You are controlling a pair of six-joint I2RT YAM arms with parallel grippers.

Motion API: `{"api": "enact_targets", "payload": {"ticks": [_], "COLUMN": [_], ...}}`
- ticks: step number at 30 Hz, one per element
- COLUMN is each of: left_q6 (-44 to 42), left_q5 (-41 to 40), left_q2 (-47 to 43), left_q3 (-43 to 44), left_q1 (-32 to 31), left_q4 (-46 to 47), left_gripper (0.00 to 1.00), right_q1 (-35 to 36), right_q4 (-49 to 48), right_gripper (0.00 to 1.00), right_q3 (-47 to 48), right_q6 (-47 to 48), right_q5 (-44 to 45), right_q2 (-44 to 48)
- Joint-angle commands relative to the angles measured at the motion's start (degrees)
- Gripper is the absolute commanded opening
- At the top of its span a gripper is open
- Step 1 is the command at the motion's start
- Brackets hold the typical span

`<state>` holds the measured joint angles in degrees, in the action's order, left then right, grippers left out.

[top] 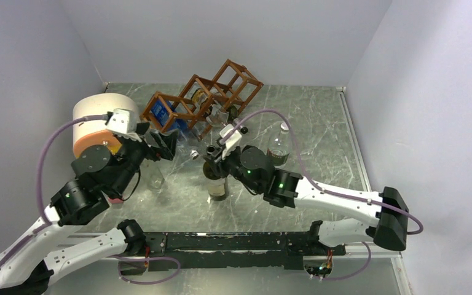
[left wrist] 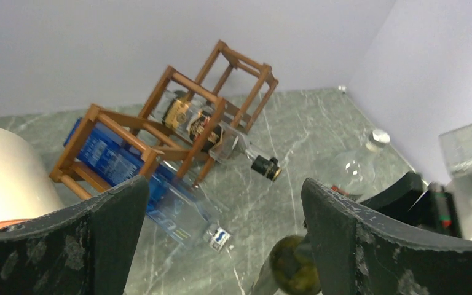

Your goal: Put the wine bottle on the wine rack

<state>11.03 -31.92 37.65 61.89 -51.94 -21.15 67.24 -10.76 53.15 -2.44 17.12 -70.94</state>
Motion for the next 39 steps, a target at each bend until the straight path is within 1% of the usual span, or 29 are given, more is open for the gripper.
{"api": "enact_targets", "payload": {"ticks": [1,5,7,10,15,17,20,23,27,29,31,35,39], "left_q6": [1.6,-1.8,-4.0,-6.5,-9.1,-9.9,-14.6,-15.3,-12.9,-12.1,-11.1,-9.6,-8.1], "left_q5": [4.8,10.9,15.6,22.5,32.5,36.9,45.1,49.0,51.5,53.0,53.7,56.2,58.3], "left_q2": [1.4,2.5,2.8,4.5,9.9,11.8,13.7,15.3,18.7,20.4,22.1,25.6,28.6], "left_q3": [-4.2,-9.5,-13.0,-16.8,-21.2,-23.4,-27.2,-28.7,-33.0,-34.7,-34.8,-36.5,-37.1], "left_q1": [0.2,0.2,0.2,0.2,0.2,0.2,-0.1,-0.3,-0.4,-0.4,-0.4,-0.4,-0.4], "left_q4": [3.2,8.6,14.3,20.3,28.1,31.5,36.0,39.3,51.7,55.6,57.5,64.9,69.9], "left_gripper": [0.98,0.96,0.94,0.94,0.94,0.92,0.88,0.87,0.88,0.87,0.87,0.9,0.91], "right_q1": [0.0,0.0,0.0,-0.1,-0.1,-0.1,0.0,-0.1,0.0,-0.1,-0.1,0.0,0.0], "right_q4": [-1.4,0.7,2.3,4.5,8.3,9.9,12.5,15.4,15.4,15.3,15.1,12.5,9.8], "right_gripper": [0.0,0.0,0.0,0.0,0.0,0.0,0.0,0.0,0.0,0.0,0.0,0.0,0.0], "right_q3": [-0.7,-1.9,-1.8,-2.0,-2.2,-2.1,-1.2,0.5,1.4,2.0,2.6,2.6,2.6], "right_q6": [0.1,-1.8,-3.6,-5.9,-9.2,-10.7,-12.6,-13.2,-12.4,-11.7,-11.2,-9.1,-7.3], "right_q5": [9.8,16.0,20.1,23.7,26.7,27.8,29.1,28.3,26.2,25.0,23.3,18.0,12.8], "right_q2": [5.9,9.4,10.8,12.7,17.2,19.2,21.5,22.8,24.1,24.4,24.5,24.9,24.7]}}
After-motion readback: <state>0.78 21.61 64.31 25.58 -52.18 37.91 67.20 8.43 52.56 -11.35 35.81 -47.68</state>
